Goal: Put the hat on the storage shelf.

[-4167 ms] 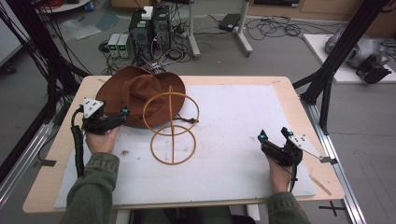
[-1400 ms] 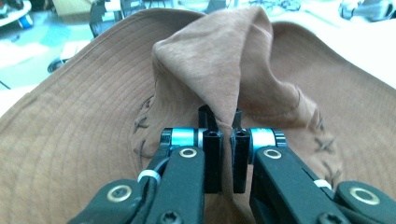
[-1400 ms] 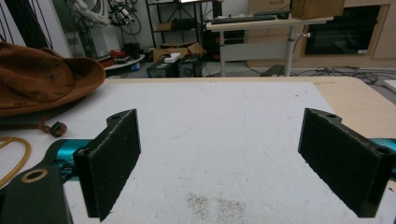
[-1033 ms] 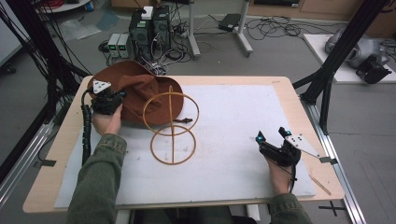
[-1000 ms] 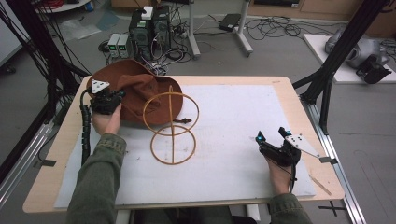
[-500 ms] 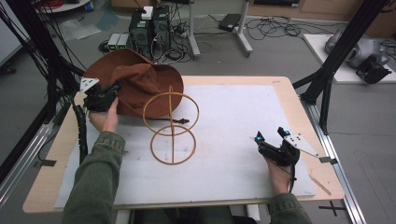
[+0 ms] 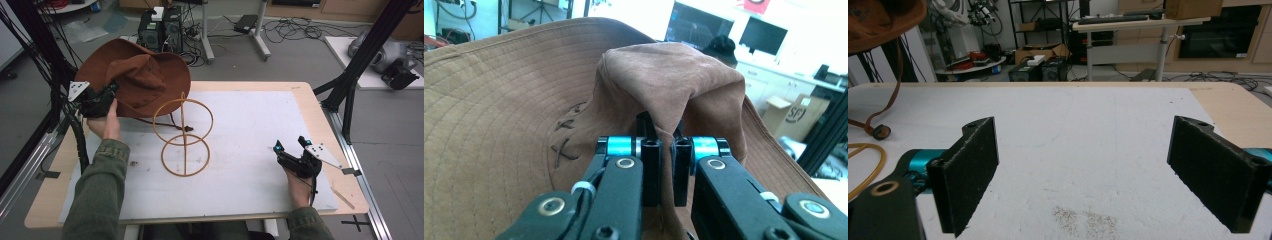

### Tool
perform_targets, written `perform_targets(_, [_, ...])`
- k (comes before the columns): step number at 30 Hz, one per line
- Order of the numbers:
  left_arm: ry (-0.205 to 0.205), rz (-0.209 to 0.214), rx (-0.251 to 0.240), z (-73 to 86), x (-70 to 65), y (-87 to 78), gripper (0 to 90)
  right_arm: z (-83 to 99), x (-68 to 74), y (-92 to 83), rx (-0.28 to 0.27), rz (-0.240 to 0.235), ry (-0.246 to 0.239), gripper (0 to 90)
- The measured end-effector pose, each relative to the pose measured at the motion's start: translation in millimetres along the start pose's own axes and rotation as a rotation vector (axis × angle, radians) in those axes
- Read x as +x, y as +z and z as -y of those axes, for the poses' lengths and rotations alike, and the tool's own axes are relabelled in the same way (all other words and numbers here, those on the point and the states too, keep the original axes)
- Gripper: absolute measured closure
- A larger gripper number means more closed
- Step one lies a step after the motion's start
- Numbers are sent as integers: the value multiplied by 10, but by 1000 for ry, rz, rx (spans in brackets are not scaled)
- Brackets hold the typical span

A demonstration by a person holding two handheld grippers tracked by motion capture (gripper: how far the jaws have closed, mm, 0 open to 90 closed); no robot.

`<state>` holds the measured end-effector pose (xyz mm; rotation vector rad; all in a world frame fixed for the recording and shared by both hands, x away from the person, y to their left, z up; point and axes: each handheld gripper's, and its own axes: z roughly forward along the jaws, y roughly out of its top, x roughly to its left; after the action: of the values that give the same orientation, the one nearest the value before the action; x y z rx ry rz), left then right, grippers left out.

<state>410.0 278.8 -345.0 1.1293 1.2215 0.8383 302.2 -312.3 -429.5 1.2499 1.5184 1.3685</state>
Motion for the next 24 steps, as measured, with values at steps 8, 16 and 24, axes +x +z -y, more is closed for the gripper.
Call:
perform_targets(8, [-22,13,-42,-69,-14,-62,874,-1,14,-1,4,-2,9,122])
perform_targets(16, [37,27,-94,-280,-154,-147,874,-3,10,-7,0,-3,6,122])
perform_targets(24, [91,35,-128,-409,-270,-195,874,-6,7,-14,2,-3,17,122])
